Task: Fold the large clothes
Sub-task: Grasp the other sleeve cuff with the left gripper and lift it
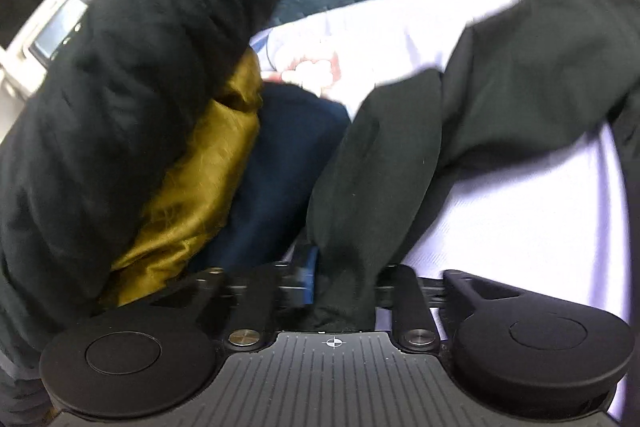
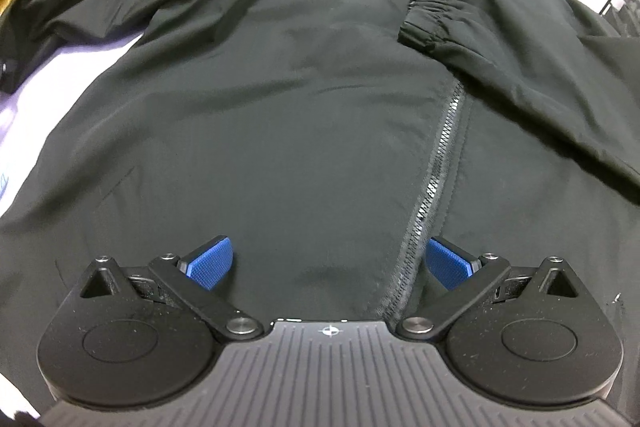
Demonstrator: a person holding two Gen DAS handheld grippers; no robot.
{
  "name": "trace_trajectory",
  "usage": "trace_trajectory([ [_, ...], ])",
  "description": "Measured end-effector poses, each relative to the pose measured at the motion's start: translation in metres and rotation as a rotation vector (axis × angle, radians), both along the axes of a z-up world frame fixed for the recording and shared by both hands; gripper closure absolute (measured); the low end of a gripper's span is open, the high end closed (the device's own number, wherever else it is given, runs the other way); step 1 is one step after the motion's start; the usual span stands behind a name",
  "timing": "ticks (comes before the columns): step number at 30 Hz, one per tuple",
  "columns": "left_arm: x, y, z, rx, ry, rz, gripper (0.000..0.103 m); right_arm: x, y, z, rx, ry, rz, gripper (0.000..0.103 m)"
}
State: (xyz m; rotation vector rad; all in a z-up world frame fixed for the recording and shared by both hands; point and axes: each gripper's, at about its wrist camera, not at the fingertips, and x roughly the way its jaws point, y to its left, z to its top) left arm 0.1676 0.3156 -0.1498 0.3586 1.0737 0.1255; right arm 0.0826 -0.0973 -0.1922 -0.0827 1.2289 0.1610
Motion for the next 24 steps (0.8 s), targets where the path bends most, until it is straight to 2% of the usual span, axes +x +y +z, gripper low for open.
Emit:
trace_trajectory([
  [2,0.002,0.003,0.030,-0.063,-0.030,-0.003,0.053,-0.001,-0.002,0.000,-0.004,0.003,-0.004,0.001],
  [7,0.005,-0.003,0.149,-0.215,-0.218,-0.041,0.055,-0.005,-0.009,0.003,0.008,-0.005,-0.016,0.001],
  [10,0.018,-0.010,0.216,-0.228,-0.337,-0.072,0.055,-0.006,-0.014,0.003,0.025,0.003,-0.029,0.001],
  [12,0.031,-0.021,0.243,-0.211,-0.379,-0.079,0.055,-0.007,-0.016,0.003,0.043,0.006,-0.035,0.001],
  [15,0.060,-0.027,0.252,-0.104,-0.376,-0.065,0.055,-0.008,-0.018,0.004,0.059,0.002,-0.032,0.001],
  [16,0.074,-0.026,0.249,-0.100,-0.362,-0.030,0.055,-0.008,-0.019,0.005,0.062,0.001,-0.026,0.001],
  [20,0.126,0.007,0.244,-0.126,-0.304,0.145,0.054,-0.012,-0.024,0.010,0.064,-0.014,-0.009,0.001],
  [24,0.132,0.026,0.240,-0.198,-0.276,0.261,0.054,-0.017,-0.037,0.014,0.063,-0.016,-0.030,0.001],
])
